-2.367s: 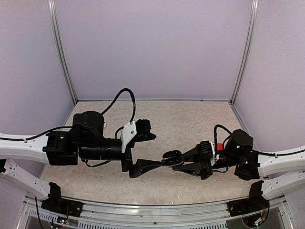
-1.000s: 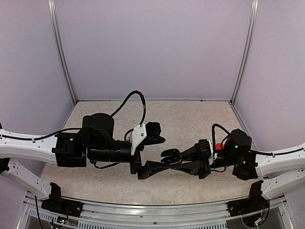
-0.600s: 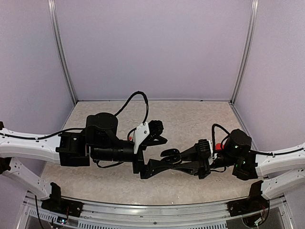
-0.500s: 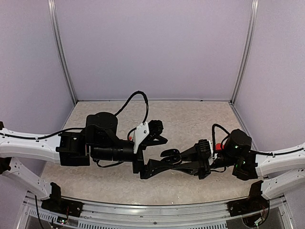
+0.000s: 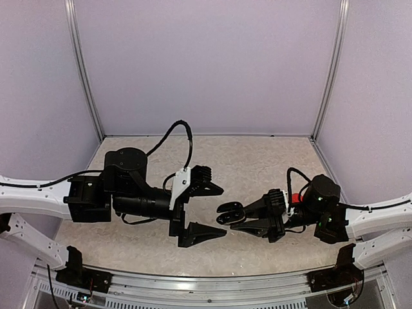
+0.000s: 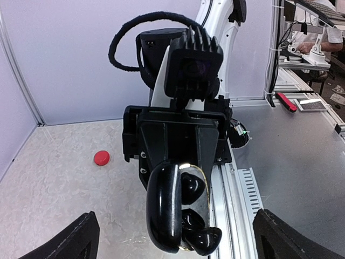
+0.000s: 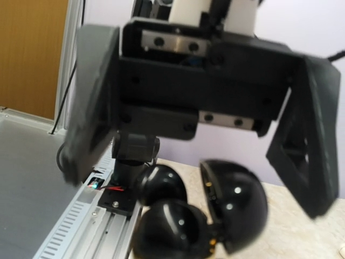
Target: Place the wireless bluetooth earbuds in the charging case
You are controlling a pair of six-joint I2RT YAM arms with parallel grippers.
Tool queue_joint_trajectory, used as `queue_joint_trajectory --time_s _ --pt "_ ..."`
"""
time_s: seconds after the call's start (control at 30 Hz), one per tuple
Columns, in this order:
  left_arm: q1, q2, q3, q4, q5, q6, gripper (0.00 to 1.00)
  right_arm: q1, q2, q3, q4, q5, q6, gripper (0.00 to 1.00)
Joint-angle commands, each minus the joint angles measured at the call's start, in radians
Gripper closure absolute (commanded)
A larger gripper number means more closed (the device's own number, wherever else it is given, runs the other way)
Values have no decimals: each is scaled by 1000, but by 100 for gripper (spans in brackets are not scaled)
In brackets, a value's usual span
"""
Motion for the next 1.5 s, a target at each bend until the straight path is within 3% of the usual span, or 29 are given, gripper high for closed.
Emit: queue_joint_trajectory --time_s 0.0,0.3,0.87,1.47 --pt "-7 -55 -1 -34 -14 40 1 11 -18 14 6 8 -2 100" --pt "-5 -58 12 -77 -106 54 6 11 1 30 -11 -21 -10 100" --pt "-5 -29 15 -77 -120 66 8 10 -3 30 -9 -36 -2 100" --pt "22 4 -6 25 -77 -5 11 11 14 21 20 -50 20 100"
